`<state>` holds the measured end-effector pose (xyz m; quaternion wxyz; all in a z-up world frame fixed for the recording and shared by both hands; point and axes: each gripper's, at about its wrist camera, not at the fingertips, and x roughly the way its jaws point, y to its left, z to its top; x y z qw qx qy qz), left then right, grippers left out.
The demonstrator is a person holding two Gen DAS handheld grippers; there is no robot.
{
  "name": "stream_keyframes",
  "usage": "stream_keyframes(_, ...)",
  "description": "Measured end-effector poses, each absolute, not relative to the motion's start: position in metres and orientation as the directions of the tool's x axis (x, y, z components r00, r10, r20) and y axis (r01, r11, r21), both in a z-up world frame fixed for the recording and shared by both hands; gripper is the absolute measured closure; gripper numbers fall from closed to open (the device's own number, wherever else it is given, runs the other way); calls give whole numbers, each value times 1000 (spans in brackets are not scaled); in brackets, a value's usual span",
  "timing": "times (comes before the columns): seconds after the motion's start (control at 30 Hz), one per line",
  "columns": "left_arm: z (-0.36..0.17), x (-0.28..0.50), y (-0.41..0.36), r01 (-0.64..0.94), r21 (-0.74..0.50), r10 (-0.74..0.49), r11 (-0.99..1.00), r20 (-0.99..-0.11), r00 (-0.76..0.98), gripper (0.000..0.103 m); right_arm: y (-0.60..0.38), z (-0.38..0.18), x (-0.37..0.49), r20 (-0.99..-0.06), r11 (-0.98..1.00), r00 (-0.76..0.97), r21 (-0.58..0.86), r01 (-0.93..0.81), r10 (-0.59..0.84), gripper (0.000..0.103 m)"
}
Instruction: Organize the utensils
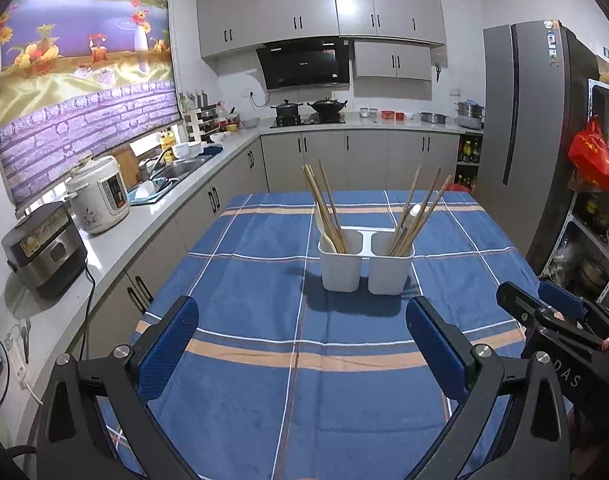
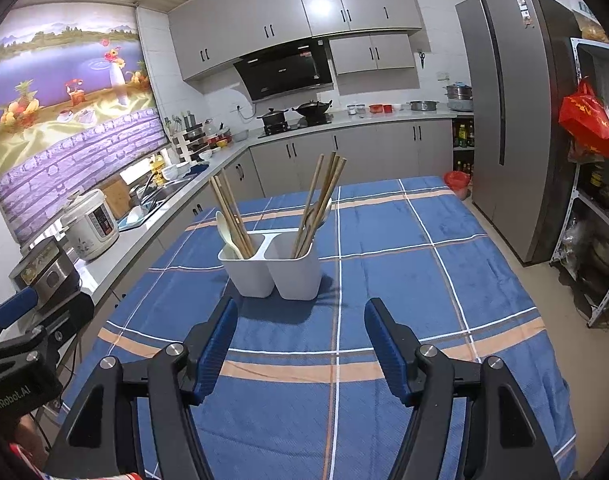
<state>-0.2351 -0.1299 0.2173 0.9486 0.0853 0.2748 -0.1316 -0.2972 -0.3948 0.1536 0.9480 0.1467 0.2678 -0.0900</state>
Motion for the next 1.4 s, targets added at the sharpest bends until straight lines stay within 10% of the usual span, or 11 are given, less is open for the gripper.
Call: stream_keyframes(1.4, 202, -234, -137, 352, 41, -262, 935, -588, 765, 0, -384, 153, -308, -480, 952, 855, 118, 282, -194, 27)
